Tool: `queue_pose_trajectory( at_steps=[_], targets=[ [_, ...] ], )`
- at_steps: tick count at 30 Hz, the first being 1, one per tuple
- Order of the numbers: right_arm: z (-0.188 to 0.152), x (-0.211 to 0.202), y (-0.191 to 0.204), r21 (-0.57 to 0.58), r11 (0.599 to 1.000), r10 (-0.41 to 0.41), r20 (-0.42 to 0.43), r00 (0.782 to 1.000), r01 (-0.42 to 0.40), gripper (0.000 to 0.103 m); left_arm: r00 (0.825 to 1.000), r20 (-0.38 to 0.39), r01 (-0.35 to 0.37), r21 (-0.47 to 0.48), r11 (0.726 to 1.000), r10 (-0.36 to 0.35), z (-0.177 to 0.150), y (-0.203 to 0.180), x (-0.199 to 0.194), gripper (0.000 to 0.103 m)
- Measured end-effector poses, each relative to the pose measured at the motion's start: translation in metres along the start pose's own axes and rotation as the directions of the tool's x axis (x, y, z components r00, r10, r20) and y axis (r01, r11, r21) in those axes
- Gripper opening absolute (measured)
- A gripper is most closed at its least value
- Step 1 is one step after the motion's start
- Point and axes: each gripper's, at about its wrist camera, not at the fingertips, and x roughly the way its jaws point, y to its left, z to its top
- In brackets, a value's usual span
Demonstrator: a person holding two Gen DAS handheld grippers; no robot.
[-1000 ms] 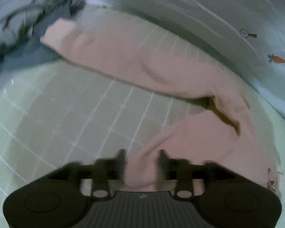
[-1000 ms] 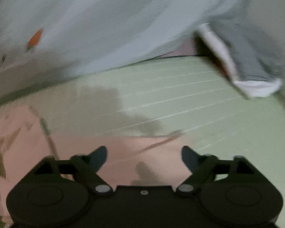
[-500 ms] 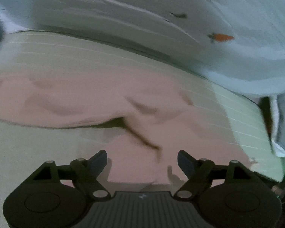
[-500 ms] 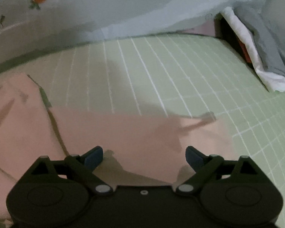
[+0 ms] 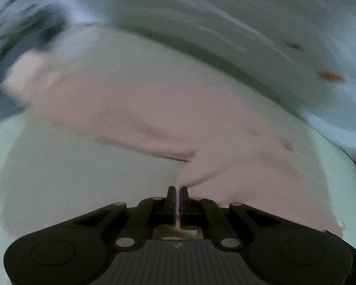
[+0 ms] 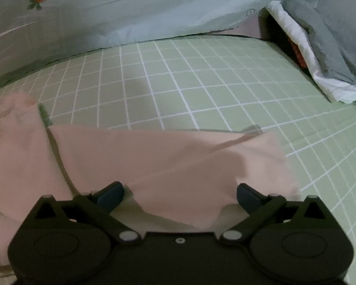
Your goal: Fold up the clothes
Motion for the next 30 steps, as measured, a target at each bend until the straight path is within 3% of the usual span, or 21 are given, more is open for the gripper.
queue_pose_trajectory(
  at_steps=[5, 10, 16, 18, 20, 24, 26, 28, 30],
  targets=[
    [0.006, -0.003, 0.015, -0.099, 0.995, 0.029, 0.001, 1.0, -0.029, 0.1, 0.994, -0.057, -0.101, -0.15, 0.983, 0.093, -0.032, 0.052, -0.005, 0.004],
    [0.016, -0.007, 0.041, -0.196, 0.976, 0.112, 0.054, 0.992, -0.099, 0.099, 0.987, -0.065, -0.153, -0.08, 0.985, 0.148, -0.032, 0.039, -0.002, 0.006],
    [0.042, 0.015, 0.069, -0.246, 0.938, 0.258, 0.019, 0.966, -0.246, 0.099, 0.983, -0.084, -0.166, -0.057, 0.985, 0.161, -0.031, 0.038, 0.006, 0.006],
    [0.049, 0.023, 0.078, -0.267, 0.92, 0.299, 0.001, 0.954, -0.288, 0.089, 0.985, -0.089, -0.155, -0.077, 0.985, 0.148, -0.031, 0.042, 0.006, 0.008],
    [0.05, 0.026, 0.082, -0.303, 0.896, 0.335, -0.017, 0.942, -0.324, 0.067, 0.986, -0.091, -0.148, -0.096, 0.984, 0.139, -0.032, 0.045, 0.005, 0.009],
    [0.049, 0.025, 0.082, -0.343, 0.857, 0.398, -0.036, 0.917, -0.385, 0.047, 0.987, -0.094, -0.144, -0.116, 0.983, 0.133, -0.032, 0.046, 0.006, 0.01],
    [0.049, 0.024, 0.08, -0.361, 0.835, 0.427, -0.054, 0.903, -0.416, 0.011, 0.986, -0.096, -0.15, -0.113, 0.982, 0.139, -0.031, 0.045, 0.007, 0.01],
    [0.049, 0.023, 0.078, -0.37, 0.823, 0.441, -0.063, 0.895, -0.432, 0.008, 0.985, -0.095, -0.155, -0.111, 0.982, 0.145, -0.03, 0.043, 0.007, 0.01],
    [0.05, 0.023, 0.072, -0.396, 0.828, 0.419, -0.036, 0.907, -0.398, 0.007, 0.985, -0.089, -0.157, -0.108, 0.982, 0.148, -0.028, 0.042, 0.008, 0.01]
  ],
)
